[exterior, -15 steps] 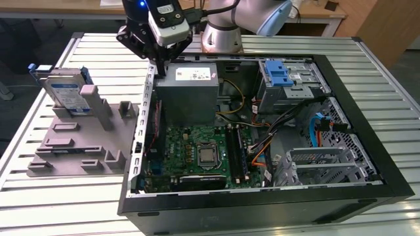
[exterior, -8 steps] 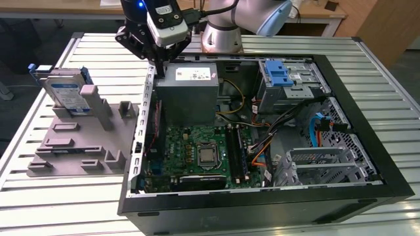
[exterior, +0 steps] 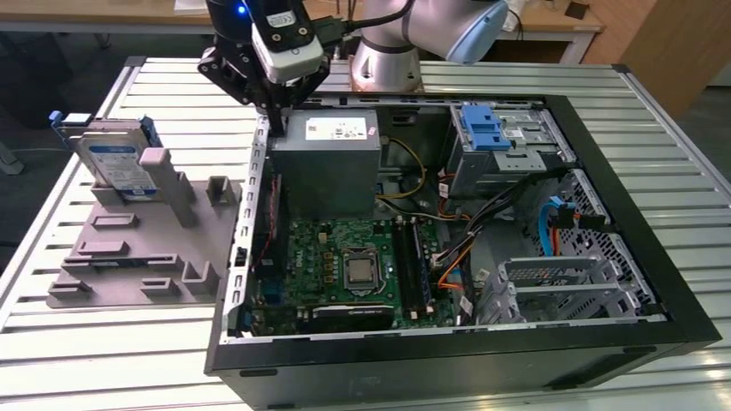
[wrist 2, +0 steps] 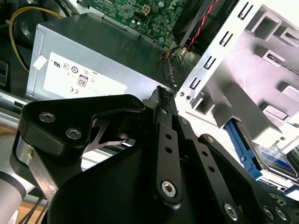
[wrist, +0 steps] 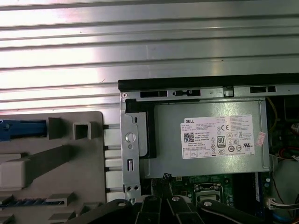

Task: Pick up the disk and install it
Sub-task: 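Reach for the disk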

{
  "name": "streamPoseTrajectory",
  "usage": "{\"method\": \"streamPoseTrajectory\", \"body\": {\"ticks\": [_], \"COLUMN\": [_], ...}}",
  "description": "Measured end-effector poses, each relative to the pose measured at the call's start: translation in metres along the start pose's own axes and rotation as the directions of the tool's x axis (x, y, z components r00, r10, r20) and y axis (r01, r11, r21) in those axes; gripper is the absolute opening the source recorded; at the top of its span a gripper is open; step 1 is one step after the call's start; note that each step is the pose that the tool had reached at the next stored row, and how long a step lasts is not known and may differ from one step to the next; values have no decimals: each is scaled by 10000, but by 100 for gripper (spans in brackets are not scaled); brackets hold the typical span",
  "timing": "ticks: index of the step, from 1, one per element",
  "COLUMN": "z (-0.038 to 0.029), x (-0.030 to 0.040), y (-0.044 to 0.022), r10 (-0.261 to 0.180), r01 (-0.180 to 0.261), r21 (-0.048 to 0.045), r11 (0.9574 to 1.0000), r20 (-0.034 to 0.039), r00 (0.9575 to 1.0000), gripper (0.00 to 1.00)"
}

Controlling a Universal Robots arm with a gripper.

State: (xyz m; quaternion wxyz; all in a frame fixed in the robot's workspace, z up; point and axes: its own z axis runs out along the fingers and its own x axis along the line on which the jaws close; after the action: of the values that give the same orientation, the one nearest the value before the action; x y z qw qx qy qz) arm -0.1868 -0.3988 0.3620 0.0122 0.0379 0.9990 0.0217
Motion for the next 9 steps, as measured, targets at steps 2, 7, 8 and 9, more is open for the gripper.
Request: {"method": "streamPoseTrajectory", "body": {"ticks": [2, 7, 8, 9], "z": [4, 11, 13, 14], "x": [8, 24, 28, 31], "y": [-1, -2, -3, -3], "r10": [0, 0, 0, 0], "r01": [0, 0, 0, 0], "r21": [-1, 0, 0, 1], "r11": [10000, 10000, 10000, 10000], "r20": [0, 0, 0, -1], "r00": [10000, 10000, 10000, 10000], "gripper": [11, 11, 11, 11]}}
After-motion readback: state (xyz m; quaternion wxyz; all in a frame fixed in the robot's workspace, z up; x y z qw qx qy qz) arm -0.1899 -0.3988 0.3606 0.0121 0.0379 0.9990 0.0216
